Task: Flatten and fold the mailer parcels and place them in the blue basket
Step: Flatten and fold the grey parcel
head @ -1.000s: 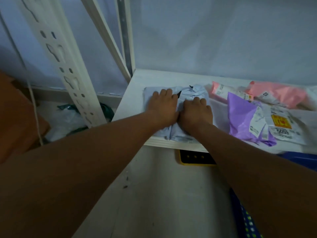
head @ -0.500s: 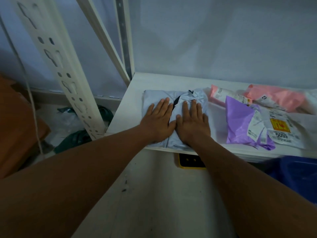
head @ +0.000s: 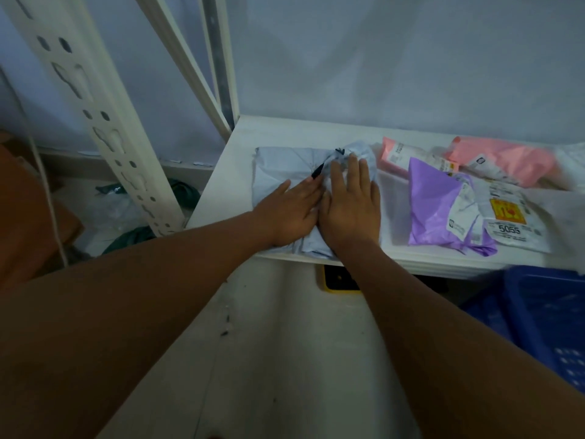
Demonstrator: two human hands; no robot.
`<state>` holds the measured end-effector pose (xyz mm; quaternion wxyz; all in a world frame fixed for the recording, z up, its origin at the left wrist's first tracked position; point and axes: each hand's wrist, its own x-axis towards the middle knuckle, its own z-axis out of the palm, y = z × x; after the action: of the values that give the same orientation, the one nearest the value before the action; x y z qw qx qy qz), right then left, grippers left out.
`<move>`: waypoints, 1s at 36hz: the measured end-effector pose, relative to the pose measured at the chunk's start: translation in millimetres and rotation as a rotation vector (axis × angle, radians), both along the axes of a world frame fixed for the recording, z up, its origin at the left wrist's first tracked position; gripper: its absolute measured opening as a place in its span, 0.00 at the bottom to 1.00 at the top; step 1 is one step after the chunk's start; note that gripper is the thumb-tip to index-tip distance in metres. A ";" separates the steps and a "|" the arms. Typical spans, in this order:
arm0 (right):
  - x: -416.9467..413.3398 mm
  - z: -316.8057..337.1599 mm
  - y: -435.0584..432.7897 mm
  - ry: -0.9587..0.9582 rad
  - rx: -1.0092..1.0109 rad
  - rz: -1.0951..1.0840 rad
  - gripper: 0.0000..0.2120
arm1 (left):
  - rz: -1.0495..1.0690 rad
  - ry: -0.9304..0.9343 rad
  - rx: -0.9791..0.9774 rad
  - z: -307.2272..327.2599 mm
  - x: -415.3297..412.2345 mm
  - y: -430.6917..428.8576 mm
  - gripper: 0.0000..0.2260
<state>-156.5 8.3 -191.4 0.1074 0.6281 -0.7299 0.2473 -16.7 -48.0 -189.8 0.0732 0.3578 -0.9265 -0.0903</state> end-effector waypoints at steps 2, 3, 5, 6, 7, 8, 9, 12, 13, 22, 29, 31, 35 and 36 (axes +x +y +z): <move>0.5 0.1 1.8 0.057 -0.057 -0.020 0.19 | 0.001 -0.045 0.051 2.0 -0.1 0.6 0.27; 0.2 -0.4 1.7 0.077 -0.073 -0.031 0.14 | 0.005 -0.069 0.069 3.6 -0.1 0.8 0.27; -0.6 -0.9 0.3 0.076 -0.048 -0.039 0.10 | 0.018 -0.116 0.082 6.9 -0.4 1.8 0.27; -0.7 -1.3 -0.7 0.070 -0.017 -0.045 0.11 | 0.023 -0.133 0.080 8.2 -0.3 2.2 0.27; -0.1 -0.6 -1.1 0.065 0.013 -0.051 0.12 | 0.024 -0.147 0.078 9.0 -0.2 2.5 0.27; 0.6 0.0 -1.3 0.068 0.031 -0.052 0.13 | 0.021 -0.159 0.075 9.6 0.3 2.2 0.27; 1.4 1.0 -0.8 0.074 0.052 -0.052 0.14 | 0.017 -0.169 0.074 9.9 0.9 1.4 0.27; 1.8 4.6 -1.8 0.056 0.126 -0.043 0.17 | 0.002 -0.193 0.063 8.3 1.9 -4.7 0.28; 0.9 5.7 -2.9 0.041 0.146 -0.041 0.17 | -0.001 -0.198 0.059 8.0 1.9 -7.3 0.28; -9.0 1.5 -18.9 0.062 0.305 0.027 0.21 | 0.006 -0.137 -0.099 16.3 5.6 -23.9 0.31; -11.0 2.6 -22.1 -0.004 0.457 0.065 0.35 | 0.147 -0.034 0.020 14.3 14.3 -19.2 0.28; -12.1 1.3 -18.2 0.005 0.441 0.087 0.33 | 0.175 -0.083 0.006 9.4 15.7 -16.7 0.29; -23.9 1.6 -18.1 0.073 0.481 0.172 0.35 | 0.202 -0.154 -0.002 3.3 17.1 -9.9 0.31; -26.9 2.1 -17.9 0.090 0.476 0.189 0.35 | 0.194 -0.171 -0.004 2.4 16.1 -8.1 0.32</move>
<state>-183.4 -9.6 -189.3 -0.0347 0.7115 -0.7001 0.0496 -0.6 -56.1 -187.5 0.0028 0.4522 -0.8905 -0.0502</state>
